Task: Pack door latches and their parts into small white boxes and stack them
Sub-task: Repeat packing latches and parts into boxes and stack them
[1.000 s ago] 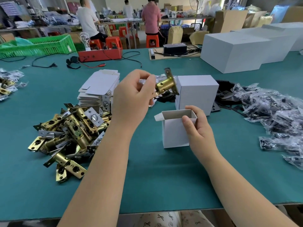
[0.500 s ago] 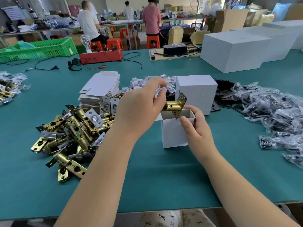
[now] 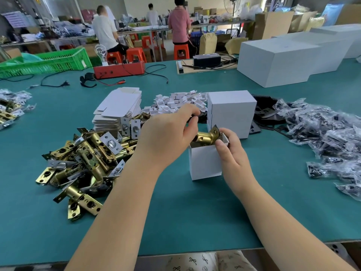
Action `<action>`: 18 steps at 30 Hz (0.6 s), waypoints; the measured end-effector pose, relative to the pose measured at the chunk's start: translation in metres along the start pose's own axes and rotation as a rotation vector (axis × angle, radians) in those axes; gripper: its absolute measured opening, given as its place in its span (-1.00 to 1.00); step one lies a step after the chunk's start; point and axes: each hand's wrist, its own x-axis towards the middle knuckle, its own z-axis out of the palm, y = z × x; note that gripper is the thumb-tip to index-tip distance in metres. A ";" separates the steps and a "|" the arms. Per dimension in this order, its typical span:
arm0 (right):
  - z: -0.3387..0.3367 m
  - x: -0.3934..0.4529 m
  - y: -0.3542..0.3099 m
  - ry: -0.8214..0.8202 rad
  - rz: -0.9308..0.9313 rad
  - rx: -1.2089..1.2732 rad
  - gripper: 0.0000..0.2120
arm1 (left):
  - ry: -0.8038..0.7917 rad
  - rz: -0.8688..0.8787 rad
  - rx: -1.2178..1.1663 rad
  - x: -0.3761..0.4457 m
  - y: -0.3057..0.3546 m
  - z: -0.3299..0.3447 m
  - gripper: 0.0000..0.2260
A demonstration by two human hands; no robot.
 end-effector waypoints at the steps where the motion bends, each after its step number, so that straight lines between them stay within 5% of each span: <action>1: 0.000 0.000 0.000 -0.001 0.004 0.003 -0.78 | -0.008 -0.017 0.016 0.000 -0.002 0.000 -0.86; 6: 0.001 -0.001 -0.001 0.007 0.009 0.013 -0.80 | -0.024 -0.085 0.014 0.004 0.002 0.006 -0.87; 12: 0.000 -0.001 -0.002 0.005 0.039 0.027 -0.80 | -0.066 -0.209 -0.133 0.007 0.004 0.018 -0.65; 18: 0.001 0.001 -0.002 -0.005 0.026 0.030 -0.79 | -0.118 -0.167 -0.175 0.017 0.017 0.024 -0.82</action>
